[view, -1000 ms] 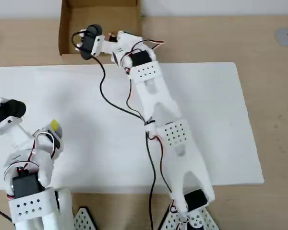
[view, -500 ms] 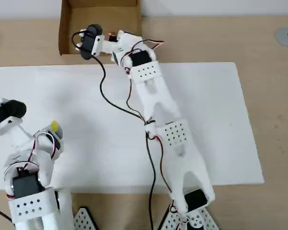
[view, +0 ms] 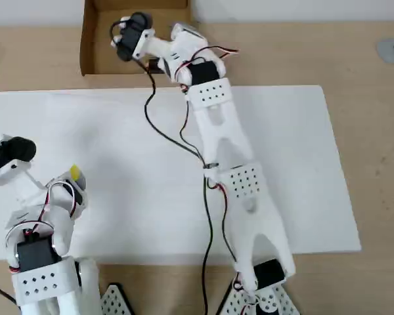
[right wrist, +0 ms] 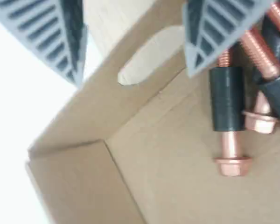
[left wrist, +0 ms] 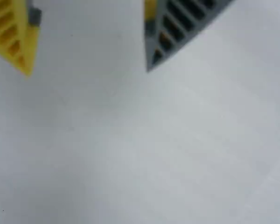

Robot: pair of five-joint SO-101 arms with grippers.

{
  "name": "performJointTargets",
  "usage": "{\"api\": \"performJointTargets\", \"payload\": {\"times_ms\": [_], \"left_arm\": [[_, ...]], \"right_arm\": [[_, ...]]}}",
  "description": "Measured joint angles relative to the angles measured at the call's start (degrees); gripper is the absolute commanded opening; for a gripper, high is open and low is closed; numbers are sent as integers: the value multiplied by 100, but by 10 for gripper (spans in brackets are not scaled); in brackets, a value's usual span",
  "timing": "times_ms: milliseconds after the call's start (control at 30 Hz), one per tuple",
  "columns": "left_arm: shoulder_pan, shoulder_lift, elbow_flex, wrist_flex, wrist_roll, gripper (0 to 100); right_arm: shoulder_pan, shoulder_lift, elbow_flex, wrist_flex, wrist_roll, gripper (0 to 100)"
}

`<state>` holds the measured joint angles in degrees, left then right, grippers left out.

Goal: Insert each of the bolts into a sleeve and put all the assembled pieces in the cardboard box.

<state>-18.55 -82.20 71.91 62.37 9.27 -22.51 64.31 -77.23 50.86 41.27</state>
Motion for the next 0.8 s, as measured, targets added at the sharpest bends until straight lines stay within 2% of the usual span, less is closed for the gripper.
{"api": "performJointTargets", "payload": {"times_ms": [133,267,467,600,700,800], "left_arm": [[0,0,0,0,0,172],[0,0,0,0,0,172],[0,0,0,0,0,172],[0,0,0,0,26,172],[0,0,0,0,123,172],[0,0,0,0,123,172]], "right_arm": [[114,0,-448,378,-519,179],[193,0,-1275,1196,-1380,180],[527,-352,-1538,2356,-3262,180],[659,-695,-1600,2725,-4554,180],[651,-712,-1574,2690,-5116,180],[651,-536,-1407,1934,-5240,179]]}}
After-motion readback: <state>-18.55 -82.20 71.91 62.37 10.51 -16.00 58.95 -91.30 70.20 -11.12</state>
